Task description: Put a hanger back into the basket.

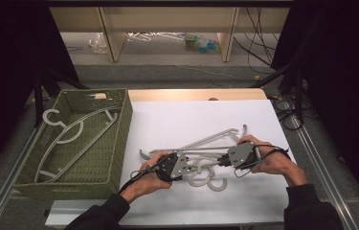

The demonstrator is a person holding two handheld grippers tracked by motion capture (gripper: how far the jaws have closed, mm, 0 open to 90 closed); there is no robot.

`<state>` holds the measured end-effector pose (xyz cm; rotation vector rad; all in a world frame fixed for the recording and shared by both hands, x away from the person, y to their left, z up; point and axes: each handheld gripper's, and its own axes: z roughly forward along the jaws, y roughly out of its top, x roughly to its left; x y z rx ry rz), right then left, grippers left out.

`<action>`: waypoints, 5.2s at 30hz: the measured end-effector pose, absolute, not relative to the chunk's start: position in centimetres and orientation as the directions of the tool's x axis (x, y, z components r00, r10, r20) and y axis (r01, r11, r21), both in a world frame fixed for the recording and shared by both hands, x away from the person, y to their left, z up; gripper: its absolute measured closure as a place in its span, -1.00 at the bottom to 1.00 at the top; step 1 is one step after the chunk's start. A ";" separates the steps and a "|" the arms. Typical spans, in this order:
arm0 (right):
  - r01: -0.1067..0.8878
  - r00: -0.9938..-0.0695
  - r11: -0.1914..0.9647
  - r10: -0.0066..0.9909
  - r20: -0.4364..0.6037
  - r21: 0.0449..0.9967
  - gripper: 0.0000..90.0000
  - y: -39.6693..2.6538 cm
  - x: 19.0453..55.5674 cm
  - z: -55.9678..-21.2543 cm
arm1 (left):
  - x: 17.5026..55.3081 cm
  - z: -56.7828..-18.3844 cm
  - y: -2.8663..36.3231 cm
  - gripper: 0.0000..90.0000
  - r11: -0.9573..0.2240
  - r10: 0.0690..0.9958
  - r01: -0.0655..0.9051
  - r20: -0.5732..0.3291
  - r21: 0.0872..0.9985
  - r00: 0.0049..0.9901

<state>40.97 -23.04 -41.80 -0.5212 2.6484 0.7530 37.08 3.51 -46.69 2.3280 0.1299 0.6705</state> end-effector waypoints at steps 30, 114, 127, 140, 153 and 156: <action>-0.082 -0.893 0.665 0.283 -0.351 0.742 -0.09 -24.8 39.9 -38.5 | 39.3 -41.9 5.5 0.75 -0.709 0.368 0.006 0.363 0.706 0.856; 0.136 -0.896 0.524 0.427 -0.121 0.841 -0.33 -24.1 33.6 -43.4 | 38.6 -33.0 37.1 0.75 -0.187 0.843 0.441 -0.086 0.878 0.530; 0.137 -0.900 0.536 0.419 -0.122 0.833 -0.34 -24.2 33.6 -43.4 | 40.0 -35.6 37.2 0.75 -0.196 0.850 0.523 -0.122 0.829 0.513; 0.141 -0.900 0.535 0.420 -0.118 0.833 -0.34 -24.2 33.6 -43.4 | 41.6 -39.4 36.0 0.74 -0.231 0.898 0.627 -0.085 0.744 0.431; 0.144 -0.895 0.529 0.430 -0.118 0.836 -0.37 -24.4 33.6 -43.4 | 41.6 -40.8 37.7 0.72 -0.257 0.941 0.681 0.018 0.686 0.337; 0.147 -0.894 0.530 0.432 -0.117 0.835 -0.37 -24.4 33.6 -43.5 | 41.7 -41.1 37.8 0.72 -0.237 0.947 0.667 0.016 0.706 0.320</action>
